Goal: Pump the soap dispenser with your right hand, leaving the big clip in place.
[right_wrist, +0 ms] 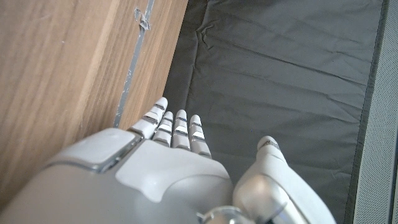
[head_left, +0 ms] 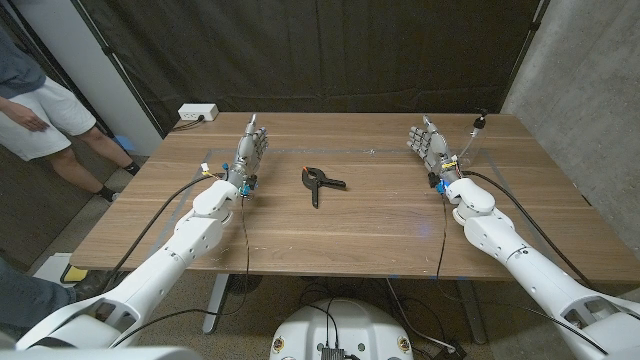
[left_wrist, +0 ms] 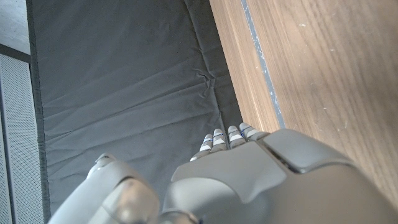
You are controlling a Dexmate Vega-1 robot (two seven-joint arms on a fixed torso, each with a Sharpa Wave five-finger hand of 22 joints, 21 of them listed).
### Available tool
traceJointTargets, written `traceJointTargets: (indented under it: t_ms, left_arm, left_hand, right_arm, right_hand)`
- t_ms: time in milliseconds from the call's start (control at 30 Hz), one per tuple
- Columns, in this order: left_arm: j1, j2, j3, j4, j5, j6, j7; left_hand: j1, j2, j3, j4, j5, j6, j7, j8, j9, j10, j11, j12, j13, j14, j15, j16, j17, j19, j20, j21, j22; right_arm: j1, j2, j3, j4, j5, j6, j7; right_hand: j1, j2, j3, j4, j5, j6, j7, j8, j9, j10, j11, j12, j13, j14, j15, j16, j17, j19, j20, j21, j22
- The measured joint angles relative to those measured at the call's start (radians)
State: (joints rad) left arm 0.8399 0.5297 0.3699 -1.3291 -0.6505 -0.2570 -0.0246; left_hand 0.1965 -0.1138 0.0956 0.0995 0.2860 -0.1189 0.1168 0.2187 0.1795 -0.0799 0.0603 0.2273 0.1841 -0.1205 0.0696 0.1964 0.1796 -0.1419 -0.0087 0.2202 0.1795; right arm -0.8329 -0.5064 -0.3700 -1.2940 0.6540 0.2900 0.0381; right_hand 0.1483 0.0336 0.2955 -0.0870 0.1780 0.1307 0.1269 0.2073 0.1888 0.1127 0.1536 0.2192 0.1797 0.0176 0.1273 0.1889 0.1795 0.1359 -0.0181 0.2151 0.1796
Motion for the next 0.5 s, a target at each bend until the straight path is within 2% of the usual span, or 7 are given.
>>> traceJointTargets:
  t_ms: [233,300,500]
  left_arm:
    - [0.006,0.016,-0.003,-0.024,-0.002,0.02,0.007]
    - [0.007,0.023,-0.003,-0.031,-0.002,0.031,0.011]
    - [0.008,0.035,-0.003,-0.043,-0.001,0.042,0.003]
  left_hand:
    - [0.003,0.003,0.0,0.0,0.0,-0.001,0.001,0.0,0.002,0.0,0.0,0.0,0.0,0.0,0.0,0.0,0.0,-0.005,0.005,0.0,0.0]
    - [0.004,0.004,0.0,0.0,0.0,-0.001,0.001,0.0,0.005,0.001,0.0,0.0,0.0,0.0,0.0,0.0,0.0,-0.005,0.005,0.0,0.0]
    - [0.013,0.013,0.0,0.0,0.0,0.01,-0.002,0.0,0.002,0.014,-0.004,0.0,0.0,0.006,-0.006,0.005,0.0,-0.002,0.007,0.0,0.0]
  right_arm:
    - [0.004,0.006,-0.001,0.008,0.001,0.016,0.005]
    - [0.005,0.013,-0.001,0.014,-0.001,0.027,0.002]
    - [-0.008,0.019,0.005,0.005,-0.015,0.063,-0.02]
  right_hand:
    - [0.004,0.004,0.003,-0.003,0.0,0.0,0.0,0.002,0.0,0.005,0.005,0.0,0.0,0.001,-0.001,0.0,0.0,0.007,-0.003,0.0,0.0]
    - [0.008,0.0,0.004,-0.004,0.0,0.007,0.007,0.004,0.0,0.01,0.001,0.008,0.0,0.014,-0.006,0.004,0.0,0.016,-0.005,0.008,0.0]
    - [0.013,-0.005,0.004,-0.004,0.0,0.022,0.004,0.004,0.0,0.029,-0.008,0.008,0.0,0.029,-0.015,0.004,-0.003,0.03,-0.005,0.008,0.0]
